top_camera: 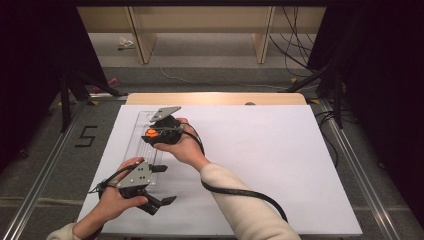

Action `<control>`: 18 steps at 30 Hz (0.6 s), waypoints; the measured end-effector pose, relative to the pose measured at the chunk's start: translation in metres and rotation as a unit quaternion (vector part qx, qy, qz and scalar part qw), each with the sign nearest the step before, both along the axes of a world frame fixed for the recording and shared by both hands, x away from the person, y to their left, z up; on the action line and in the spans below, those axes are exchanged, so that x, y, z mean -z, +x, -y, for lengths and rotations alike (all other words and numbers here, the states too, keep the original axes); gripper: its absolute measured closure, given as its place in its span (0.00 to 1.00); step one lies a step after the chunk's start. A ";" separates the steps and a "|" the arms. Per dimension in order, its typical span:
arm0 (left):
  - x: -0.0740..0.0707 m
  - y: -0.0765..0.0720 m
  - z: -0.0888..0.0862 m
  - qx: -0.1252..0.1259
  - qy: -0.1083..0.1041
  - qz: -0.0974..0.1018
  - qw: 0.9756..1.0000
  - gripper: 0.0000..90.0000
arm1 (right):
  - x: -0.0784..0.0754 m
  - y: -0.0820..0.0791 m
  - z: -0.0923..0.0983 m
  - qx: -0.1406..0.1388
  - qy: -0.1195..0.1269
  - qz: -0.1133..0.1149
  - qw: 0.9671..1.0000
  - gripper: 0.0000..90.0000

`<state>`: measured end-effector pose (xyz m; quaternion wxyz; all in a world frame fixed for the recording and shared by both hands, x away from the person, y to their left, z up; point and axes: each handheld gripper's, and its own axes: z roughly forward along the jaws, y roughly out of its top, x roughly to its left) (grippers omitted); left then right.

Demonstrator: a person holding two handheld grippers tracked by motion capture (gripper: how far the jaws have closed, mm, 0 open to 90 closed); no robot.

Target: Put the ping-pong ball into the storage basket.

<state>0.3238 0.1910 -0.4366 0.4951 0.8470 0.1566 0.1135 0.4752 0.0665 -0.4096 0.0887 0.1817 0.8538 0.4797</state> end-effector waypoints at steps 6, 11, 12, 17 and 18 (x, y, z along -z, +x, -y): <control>0.000 0.000 0.000 0.000 0.000 0.000 1.000 0.06 | 0.002 0.001 -0.004 -0.004 -0.007 -0.002 1.000 0.57; 0.000 0.000 0.000 0.001 0.000 0.000 1.000 0.06 | 0.004 0.003 -0.007 -0.008 -0.010 -0.005 1.000 0.57; 0.000 0.000 0.000 0.000 0.000 0.000 1.000 0.06 | 0.004 0.003 -0.008 -0.010 -0.011 -0.007 1.000 0.57; 0.000 0.000 0.000 0.000 0.000 -0.001 1.000 0.06 | 0.006 0.005 -0.011 -0.010 -0.015 -0.009 1.000 0.57; 0.000 0.000 0.000 0.000 0.000 -0.001 1.000 0.06 | 0.006 0.005 -0.011 -0.010 -0.016 -0.010 1.000 0.57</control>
